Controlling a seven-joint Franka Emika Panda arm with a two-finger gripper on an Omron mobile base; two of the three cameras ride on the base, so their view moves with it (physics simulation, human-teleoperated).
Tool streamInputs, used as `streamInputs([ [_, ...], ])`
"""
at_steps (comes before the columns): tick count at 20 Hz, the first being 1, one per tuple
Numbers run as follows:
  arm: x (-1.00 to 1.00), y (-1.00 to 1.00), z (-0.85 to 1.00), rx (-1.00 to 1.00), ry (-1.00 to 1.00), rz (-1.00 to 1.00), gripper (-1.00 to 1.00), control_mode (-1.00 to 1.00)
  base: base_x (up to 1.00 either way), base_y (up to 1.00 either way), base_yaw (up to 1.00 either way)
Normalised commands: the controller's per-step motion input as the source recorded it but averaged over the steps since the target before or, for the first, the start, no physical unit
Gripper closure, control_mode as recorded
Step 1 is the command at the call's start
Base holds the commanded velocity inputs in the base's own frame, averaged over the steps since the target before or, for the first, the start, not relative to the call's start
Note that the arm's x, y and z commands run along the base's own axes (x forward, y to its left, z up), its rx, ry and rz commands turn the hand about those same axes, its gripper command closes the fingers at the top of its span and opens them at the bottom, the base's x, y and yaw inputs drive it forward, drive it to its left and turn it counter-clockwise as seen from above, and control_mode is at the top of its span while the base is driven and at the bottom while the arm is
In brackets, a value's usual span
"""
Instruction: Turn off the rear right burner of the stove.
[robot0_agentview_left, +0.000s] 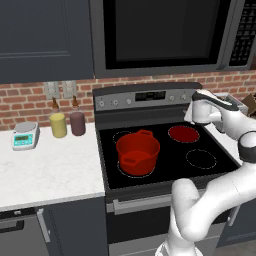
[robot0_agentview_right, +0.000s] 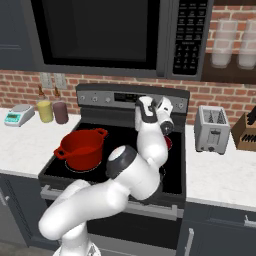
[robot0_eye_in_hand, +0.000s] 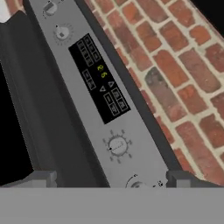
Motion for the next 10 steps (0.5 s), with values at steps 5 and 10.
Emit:
streamInputs([
  [5,0.38,-0.27,0.0,0.0,0.0,0.0,-1.0,-1.0,0.0,0.0,0.0],
  [10,0.24,-0.25,0.0,0.03,0.0,0.0,-1.0,-1.0,0.0,0.0,0.0],
])
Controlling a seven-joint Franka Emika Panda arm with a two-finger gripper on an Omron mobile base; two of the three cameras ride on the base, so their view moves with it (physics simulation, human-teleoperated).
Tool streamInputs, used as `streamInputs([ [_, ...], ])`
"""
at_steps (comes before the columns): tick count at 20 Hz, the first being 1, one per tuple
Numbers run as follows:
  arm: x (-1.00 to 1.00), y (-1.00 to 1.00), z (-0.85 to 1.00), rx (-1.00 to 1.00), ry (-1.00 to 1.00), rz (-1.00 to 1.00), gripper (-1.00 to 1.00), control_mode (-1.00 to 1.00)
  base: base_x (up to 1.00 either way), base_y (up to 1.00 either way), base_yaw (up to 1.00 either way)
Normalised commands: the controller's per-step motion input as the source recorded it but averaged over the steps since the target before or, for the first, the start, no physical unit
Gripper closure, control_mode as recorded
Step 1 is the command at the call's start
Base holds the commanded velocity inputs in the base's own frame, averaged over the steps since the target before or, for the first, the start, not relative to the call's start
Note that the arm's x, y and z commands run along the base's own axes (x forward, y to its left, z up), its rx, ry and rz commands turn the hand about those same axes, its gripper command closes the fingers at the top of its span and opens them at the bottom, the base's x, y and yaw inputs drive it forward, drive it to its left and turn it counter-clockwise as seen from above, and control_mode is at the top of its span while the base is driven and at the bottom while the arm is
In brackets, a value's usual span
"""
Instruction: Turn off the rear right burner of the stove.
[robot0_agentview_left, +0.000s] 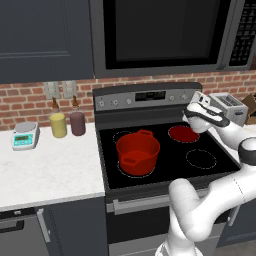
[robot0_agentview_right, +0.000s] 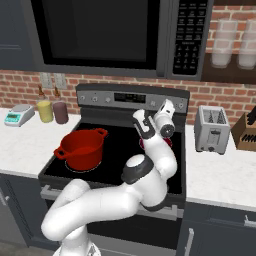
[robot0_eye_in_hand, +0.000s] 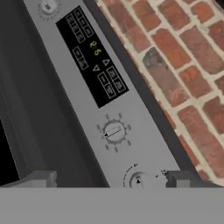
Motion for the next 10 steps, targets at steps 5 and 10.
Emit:
streamInputs([
  [5,0.4,-0.32,0.0,0.01,0.0,0.0,-1.0,-1.0,0.0,0.0,0.0],
  [10,0.37,-0.32,0.0,0.0,0.0,0.0,-1.0,-1.0,0.0,0.0,0.0],
])
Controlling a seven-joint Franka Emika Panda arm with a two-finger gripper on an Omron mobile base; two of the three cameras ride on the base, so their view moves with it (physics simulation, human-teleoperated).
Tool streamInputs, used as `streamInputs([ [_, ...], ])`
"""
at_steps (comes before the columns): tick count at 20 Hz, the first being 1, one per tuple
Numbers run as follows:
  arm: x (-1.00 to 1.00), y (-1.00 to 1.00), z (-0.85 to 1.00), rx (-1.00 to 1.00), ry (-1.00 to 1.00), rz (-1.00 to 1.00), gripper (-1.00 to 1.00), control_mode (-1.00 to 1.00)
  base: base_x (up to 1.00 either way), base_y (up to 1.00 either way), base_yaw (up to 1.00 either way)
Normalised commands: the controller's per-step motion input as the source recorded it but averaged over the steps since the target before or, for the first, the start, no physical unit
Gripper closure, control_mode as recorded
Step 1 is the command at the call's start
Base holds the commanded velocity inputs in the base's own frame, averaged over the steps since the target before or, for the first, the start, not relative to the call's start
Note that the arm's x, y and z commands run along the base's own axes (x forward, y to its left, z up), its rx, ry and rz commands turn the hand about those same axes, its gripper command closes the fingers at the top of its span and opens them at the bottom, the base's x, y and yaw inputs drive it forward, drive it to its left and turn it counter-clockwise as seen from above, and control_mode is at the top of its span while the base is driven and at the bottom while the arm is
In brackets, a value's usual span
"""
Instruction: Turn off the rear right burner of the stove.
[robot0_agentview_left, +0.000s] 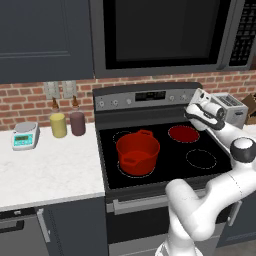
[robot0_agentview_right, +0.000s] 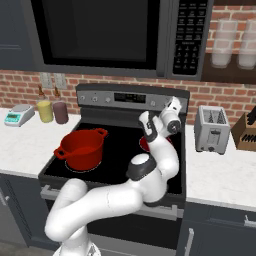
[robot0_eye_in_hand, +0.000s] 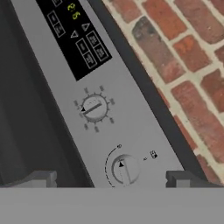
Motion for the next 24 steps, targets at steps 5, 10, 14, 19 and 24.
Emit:
streamInputs([
  [5,0.25,-0.05,0.0,0.0,0.0,0.0,-1.0,-1.0,0.0,0.0,0.0],
  [10,0.24,0.0,0.0,0.0,0.0,0.0,-1.0,-1.0,0.0,0.0,0.0],
  [14,0.23,0.0,0.0,0.0,0.0,0.0,-1.0,-1.0,0.0,0.0,0.0],
  [19,0.16,0.0,-0.04,0.0,0.0,0.0,-1.0,-1.0,0.0,0.0,0.0],
  [24,0.16,0.0,-0.11,0.0,0.01,0.02,-1.0,-1.0,0.0,0.0,0.0],
])
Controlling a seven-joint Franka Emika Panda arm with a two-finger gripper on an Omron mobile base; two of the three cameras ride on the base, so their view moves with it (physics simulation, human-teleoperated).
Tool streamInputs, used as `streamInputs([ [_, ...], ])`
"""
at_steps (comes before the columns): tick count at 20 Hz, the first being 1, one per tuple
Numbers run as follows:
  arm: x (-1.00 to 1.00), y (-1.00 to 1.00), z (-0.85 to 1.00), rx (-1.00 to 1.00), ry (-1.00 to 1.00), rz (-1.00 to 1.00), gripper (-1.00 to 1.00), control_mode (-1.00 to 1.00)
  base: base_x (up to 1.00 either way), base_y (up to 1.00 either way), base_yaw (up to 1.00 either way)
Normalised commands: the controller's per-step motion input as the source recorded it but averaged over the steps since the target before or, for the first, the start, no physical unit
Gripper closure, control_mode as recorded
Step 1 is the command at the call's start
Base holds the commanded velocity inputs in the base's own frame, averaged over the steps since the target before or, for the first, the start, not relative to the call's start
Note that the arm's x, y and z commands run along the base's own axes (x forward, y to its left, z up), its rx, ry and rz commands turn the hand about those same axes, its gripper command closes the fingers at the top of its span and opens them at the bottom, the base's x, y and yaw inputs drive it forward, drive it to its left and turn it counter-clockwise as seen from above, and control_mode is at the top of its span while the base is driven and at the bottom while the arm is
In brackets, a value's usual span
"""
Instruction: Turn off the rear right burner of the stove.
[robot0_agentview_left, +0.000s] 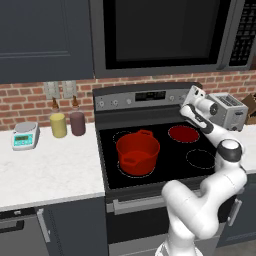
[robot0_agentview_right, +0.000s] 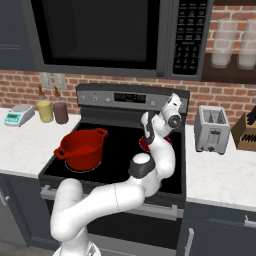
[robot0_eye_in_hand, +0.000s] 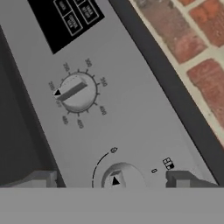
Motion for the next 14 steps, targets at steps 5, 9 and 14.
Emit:
streamInputs([
  [5,0.17,-0.17,-0.1,0.0,0.0,0.03,-1.0,-1.0,0.0,0.0,0.0],
  [9,0.25,-0.34,-0.01,0.0,0.0,0.0,-1.0,-1.0,0.0,0.0,0.0],
  [14,0.01,-0.02,-0.04,-0.01,0.01,0.0,-1.0,-1.0,0.0,0.0,0.0],
])
